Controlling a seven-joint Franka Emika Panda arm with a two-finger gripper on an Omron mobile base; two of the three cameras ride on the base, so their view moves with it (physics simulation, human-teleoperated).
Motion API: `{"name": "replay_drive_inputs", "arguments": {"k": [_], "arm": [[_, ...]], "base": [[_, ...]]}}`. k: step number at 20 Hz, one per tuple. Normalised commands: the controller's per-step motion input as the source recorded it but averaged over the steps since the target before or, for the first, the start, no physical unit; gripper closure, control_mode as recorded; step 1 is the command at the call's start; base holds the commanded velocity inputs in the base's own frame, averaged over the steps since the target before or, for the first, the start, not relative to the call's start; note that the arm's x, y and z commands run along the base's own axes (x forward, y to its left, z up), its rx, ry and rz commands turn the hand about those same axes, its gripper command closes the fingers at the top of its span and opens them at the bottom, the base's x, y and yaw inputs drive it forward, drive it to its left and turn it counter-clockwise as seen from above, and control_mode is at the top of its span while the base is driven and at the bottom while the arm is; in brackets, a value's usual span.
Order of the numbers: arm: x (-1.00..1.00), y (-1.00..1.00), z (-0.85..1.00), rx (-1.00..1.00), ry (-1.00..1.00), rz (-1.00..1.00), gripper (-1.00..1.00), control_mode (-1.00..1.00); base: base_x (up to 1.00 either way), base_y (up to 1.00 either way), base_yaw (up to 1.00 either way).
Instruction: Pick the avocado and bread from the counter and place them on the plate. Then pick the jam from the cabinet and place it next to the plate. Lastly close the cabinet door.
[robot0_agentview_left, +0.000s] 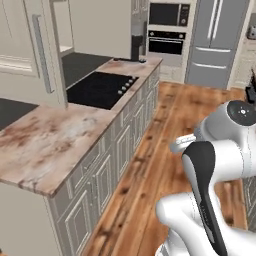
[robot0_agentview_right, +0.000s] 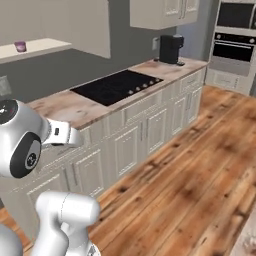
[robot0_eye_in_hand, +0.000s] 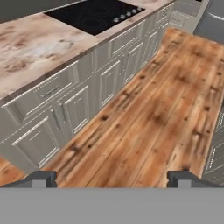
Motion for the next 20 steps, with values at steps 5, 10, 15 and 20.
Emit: {"name": "replay_drive_inputs", "arguments": {"k": [5, 10, 15, 20], "arm": [[0.0, 0.0, 0.0, 0.0, 0.0, 0.0, -1.0, 1.0], [0.0, 0.0, 0.0, 0.0, 0.0, 0.0, -1.0, 1.0], [0.0, 0.0, 0.0, 0.0, 0.0, 0.0, -1.0, 1.0], [0.0, 0.0, 0.0, 0.0, 0.0, 0.0, -1.0, 1.0]], "base": [[0.44, -0.55, 0.33], [0.39, -0.5, 0.33], [0.3, -0.46, 0.33], [0.26, -0.44, 0.34]]}}
